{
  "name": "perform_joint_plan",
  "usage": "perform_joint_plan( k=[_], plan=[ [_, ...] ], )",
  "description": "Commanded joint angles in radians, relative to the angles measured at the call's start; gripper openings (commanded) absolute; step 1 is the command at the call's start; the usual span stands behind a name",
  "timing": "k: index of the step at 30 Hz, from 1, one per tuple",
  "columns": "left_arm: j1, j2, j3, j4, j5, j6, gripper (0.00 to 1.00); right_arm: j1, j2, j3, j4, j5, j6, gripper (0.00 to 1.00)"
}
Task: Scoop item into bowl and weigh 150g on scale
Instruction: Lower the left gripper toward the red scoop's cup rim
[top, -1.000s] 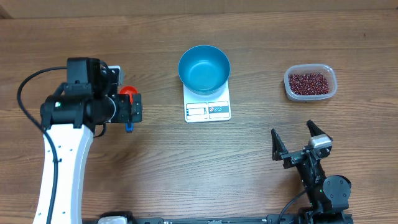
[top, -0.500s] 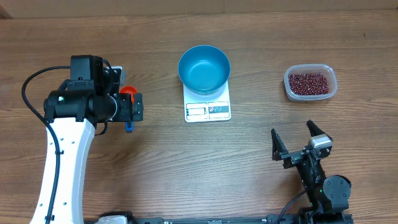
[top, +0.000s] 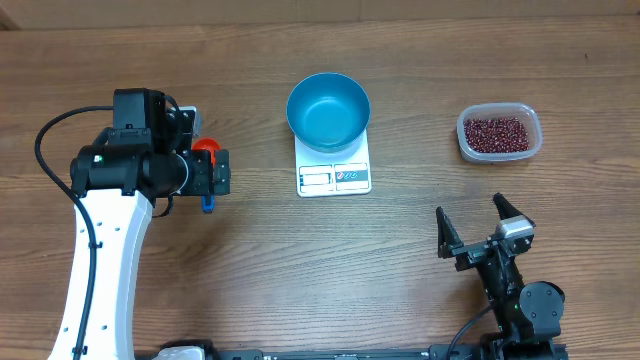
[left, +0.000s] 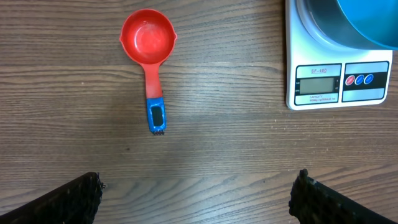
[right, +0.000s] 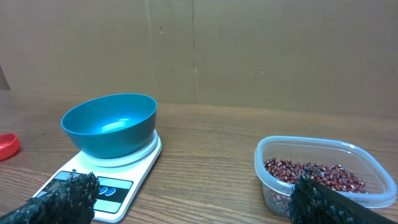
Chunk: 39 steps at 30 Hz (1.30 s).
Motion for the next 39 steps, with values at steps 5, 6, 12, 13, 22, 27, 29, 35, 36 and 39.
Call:
perform_joint_plan(
  k=[5,6,12,13,22,27,29,35,36,39],
  plan=[
    [0.002,0.002,0.026,0.002,0.003,0.019,1.00,0.005,-0.013,-0.010,0.006,-0.002,-0.002,1.00],
    [0.002,0.002,0.026,0.002,0.003,0.019,1.00,0.005,-0.013,-0.010,0.006,-0.002,-0.002,1.00],
    [0.002,0.002,0.026,0.003,0.004,0.019,1.00,0.005,-0.013,-0.010,0.006,-0.002,-0.002,1.00],
    [0.002,0.002,0.026,0.005,0.004,0.019,1.00,0.005,-0.013,-0.010,0.006,-0.002,-0.002,1.00],
    [0.002,0.002,0.026,0.013,0.013,-0.037,1.00,0.005,-0.013,-0.010,0.006,-0.002,-0.002,1.00],
    [0.002,0.002,0.026,0.021,0.012,-0.043,1.00,0.005,-0.013,-0.010,0.006,-0.002,-0.002,1.00],
    [0.002,0.002,0.026,0.024,0.012,-0.052,1.00,0.005,-0.013,-0.010,0.006,-0.002,-0.002,1.00],
    [0.002,0.002,0.026,0.025,0.009,-0.093,1.00,0.005,-0.013,-0.010,0.006,-0.002,-0.002,1.00],
    [0.002,0.002,0.026,0.026,0.007,-0.102,1.00,0.005,-0.013,-0.010,0.006,-0.002,-0.002,1.00],
    [0.002,0.002,0.026,0.027,0.006,-0.102,0.99,0.005,-0.013,-0.010,0.006,-0.002,-0.002,1.00]
  ],
)
